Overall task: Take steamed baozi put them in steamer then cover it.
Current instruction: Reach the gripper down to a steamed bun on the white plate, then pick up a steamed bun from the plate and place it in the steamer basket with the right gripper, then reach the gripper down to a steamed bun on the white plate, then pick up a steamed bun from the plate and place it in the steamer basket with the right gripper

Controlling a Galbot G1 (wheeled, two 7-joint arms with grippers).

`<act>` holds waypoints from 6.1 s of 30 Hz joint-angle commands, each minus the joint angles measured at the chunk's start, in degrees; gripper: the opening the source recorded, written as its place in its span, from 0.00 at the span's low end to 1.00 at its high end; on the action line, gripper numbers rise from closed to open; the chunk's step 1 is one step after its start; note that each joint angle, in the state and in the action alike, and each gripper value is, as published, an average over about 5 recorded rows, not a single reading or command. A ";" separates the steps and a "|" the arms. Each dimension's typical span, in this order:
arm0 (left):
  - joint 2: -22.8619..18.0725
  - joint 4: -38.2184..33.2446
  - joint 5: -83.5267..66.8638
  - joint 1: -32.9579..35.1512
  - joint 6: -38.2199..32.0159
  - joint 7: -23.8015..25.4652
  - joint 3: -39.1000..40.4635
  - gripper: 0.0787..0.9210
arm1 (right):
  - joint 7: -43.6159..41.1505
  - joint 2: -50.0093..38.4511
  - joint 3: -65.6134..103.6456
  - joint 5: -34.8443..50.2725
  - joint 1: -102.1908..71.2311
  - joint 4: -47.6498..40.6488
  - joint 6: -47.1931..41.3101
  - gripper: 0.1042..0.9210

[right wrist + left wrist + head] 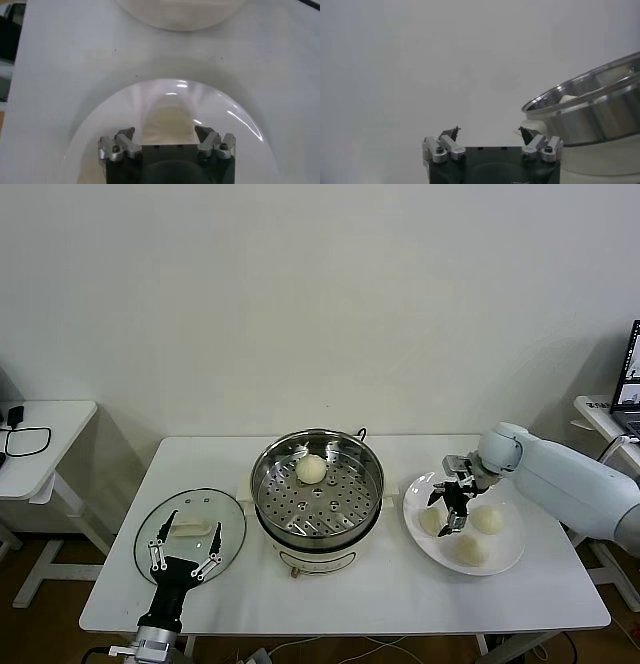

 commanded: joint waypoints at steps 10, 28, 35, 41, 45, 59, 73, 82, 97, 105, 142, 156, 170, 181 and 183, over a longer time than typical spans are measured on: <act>0.07 0.16 -0.07 -0.10 -0.21 -0.07 0.08 0.88 | -0.18 0.96 0.01 -1.68 -0.22 -0.88 -0.04 0.76; 0.17 -0.84 -0.08 -0.44 0.21 0.01 0.62 0.88 | -13.19 2.12 -14.20 9.83 32.92 10.21 -0.93 0.64; 0.35 -0.84 -0.12 -0.89 0.39 0.00 1.01 0.88 | -11.01 12.46 -19.69 21.06 40.37 13.75 -5.22 0.65; 0.44 -0.51 -0.13 -1.18 0.33 -0.03 1.47 0.88 | -6.38 23.95 -22.45 27.77 40.13 12.71 -8.47 0.64; 0.50 -0.31 -0.20 -1.34 0.18 -0.08 1.52 0.88 | -3.54 30.31 -24.68 29.32 38.09 11.10 -10.32 0.64; 0.79 0.31 -0.48 -1.38 -0.95 -0.29 1.65 0.88 | 1.50 37.57 -29.28 30.06 31.01 7.37 -12.86 0.63; 1.15 0.81 -0.63 -1.42 -1.22 -0.46 1.44 0.88 | 3.42 38.57 -28.98 27.89 26.01 4.98 -13.29 0.63; 1.20 1.03 -0.72 -1.56 -1.24 -0.50 1.24 0.88 | 4.35 37.19 -28.25 27.71 26.32 6.17 -13.27 0.76; 1.04 0.22 -0.56 -0.93 -1.14 -0.49 0.92 0.88 | -5.57 8.22 -20.82 17.81 37.98 20.86 -8.44 0.88; 0.91 0.00 -0.30 -0.86 -1.04 -0.43 1.17 0.88 | -13.56 -11.98 -20.40 7.04 34.14 22.85 -1.25 0.88; 0.46 0.26 0.06 -0.22 -1.14 -0.44 -0.11 0.88 | -5.82 -10.10 -1.51 -9.81 -1.71 10.38 1.13 0.88; 0.39 0.30 -0.03 -0.32 -1.10 -0.46 -0.18 0.88 | -4.48 -10.10 -1.75 -9.53 -1.01 11.29 0.84 0.75; 0.52 -0.01 0.06 -0.50 -0.73 -0.46 0.38 0.88 | -8.51 -5.40 -10.20 -3.46 27.48 19.26 10.09 0.66; 0.57 -0.47 0.14 -0.04 -0.94 -0.52 0.53 0.88 | -7.24 12.99 -13.41 -0.54 38.50 20.31 27.13 0.67; 0.63 -0.48 0.09 0.05 -1.05 -0.55 0.50 0.88 | -7.02 14.90 -13.58 -1.60 37.64 21.26 29.32 0.67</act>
